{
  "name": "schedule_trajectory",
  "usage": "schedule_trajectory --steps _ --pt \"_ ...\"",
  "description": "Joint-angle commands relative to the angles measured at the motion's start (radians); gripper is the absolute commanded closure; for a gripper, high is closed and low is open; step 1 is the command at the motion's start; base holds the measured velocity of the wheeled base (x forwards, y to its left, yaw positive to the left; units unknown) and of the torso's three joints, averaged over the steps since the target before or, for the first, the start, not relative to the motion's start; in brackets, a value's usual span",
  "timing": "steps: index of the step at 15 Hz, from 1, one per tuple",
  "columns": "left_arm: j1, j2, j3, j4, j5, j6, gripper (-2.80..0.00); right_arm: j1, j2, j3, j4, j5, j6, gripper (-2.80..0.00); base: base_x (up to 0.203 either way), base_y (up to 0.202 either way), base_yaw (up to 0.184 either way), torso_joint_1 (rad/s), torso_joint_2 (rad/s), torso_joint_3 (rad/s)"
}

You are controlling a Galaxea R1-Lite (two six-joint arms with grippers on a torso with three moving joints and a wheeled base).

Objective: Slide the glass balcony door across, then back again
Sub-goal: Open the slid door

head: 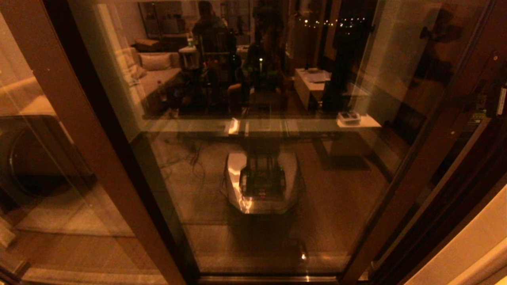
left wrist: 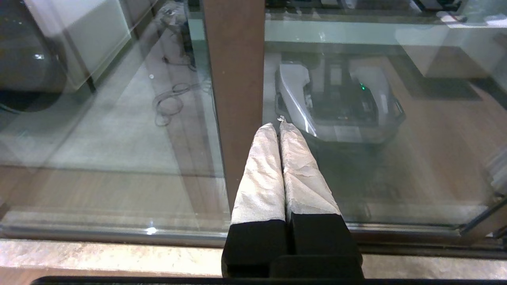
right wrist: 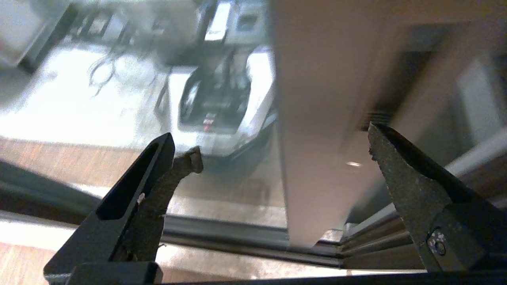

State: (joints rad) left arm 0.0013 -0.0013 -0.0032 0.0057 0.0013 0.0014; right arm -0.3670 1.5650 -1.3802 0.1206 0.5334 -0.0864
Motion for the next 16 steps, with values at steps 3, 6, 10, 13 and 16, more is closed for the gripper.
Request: schedule_trajectory --steps 3,6,10,13,16 --pt "0.000 0.000 0.000 0.000 0.000 0.000 0.00 -0.055 -0.097 0.002 -0.001 -0.002 -0.002 -2.80 0.000 0.000 0.000 0.000 0.00 0.000" --pt "0.000 0.000 0.000 0.000 0.000 0.000 0.00 -0.111 -0.152 0.004 0.006 -0.004 -0.014 0.00 0.000 0.000 0.000 0.000 0.00 0.000" --pt "0.000 -0.001 0.000 0.000 0.000 0.000 0.00 -0.196 -0.146 -0.009 0.021 -0.047 -0.111 0.00 0.000 0.000 0.000 0.000 0.00 0.000" --pt "0.000 0.000 0.000 0.000 0.000 0.000 0.00 -0.221 -0.073 -0.058 0.020 -0.081 -0.135 0.00 0.000 0.000 0.000 0.000 0.00 0.000" --pt "0.000 0.000 0.000 0.000 0.000 0.000 0.00 -0.229 0.014 -0.134 0.019 -0.128 -0.113 0.00 0.000 0.000 0.000 0.000 0.00 0.000"
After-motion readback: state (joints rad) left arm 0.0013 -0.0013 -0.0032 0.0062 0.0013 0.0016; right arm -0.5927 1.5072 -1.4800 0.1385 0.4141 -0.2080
